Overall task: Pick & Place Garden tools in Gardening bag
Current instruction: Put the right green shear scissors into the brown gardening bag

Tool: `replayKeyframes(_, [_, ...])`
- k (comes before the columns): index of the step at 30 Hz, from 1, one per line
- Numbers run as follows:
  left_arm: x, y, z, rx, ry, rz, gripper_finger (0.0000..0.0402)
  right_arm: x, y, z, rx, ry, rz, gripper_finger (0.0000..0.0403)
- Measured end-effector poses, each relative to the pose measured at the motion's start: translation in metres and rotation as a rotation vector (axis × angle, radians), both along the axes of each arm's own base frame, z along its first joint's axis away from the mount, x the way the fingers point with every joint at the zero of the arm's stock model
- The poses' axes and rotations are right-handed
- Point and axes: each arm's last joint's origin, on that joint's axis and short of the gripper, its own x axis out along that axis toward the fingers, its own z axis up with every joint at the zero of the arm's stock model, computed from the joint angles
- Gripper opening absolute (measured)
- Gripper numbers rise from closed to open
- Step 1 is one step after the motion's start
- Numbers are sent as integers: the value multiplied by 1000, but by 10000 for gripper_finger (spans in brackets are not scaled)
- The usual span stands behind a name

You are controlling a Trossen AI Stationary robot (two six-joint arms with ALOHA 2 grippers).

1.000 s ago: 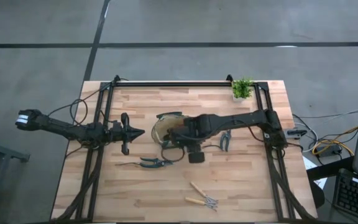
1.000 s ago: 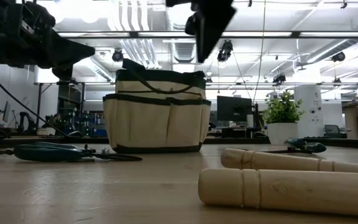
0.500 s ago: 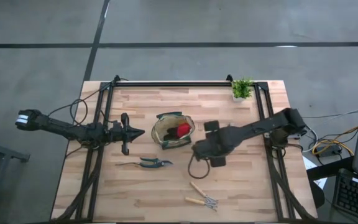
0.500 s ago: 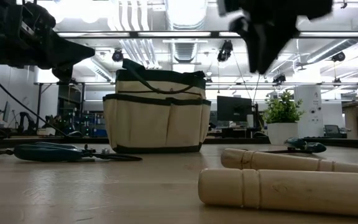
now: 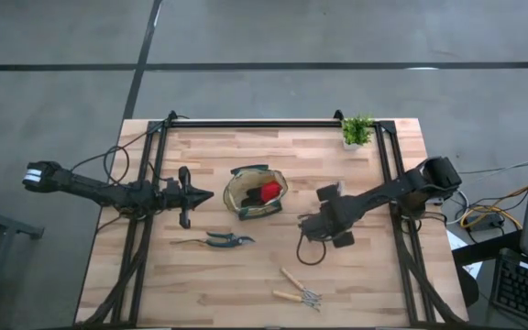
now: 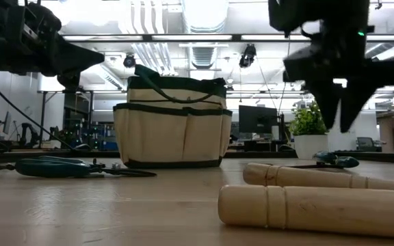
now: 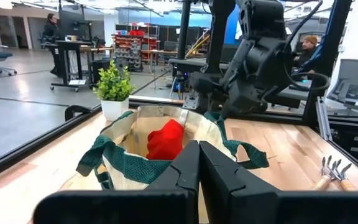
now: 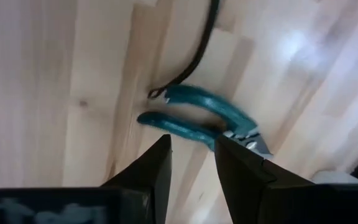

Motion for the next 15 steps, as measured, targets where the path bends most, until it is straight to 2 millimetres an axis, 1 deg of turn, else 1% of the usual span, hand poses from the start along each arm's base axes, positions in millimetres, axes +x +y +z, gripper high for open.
replayKeyframes(7, [0,0,0,0,1,0,12,-12,-3,-19,-8,77,78,102])
replayKeyframes(15, [0,0,0,0,2,0,12,-20,-5,-38,16,138,297,102])
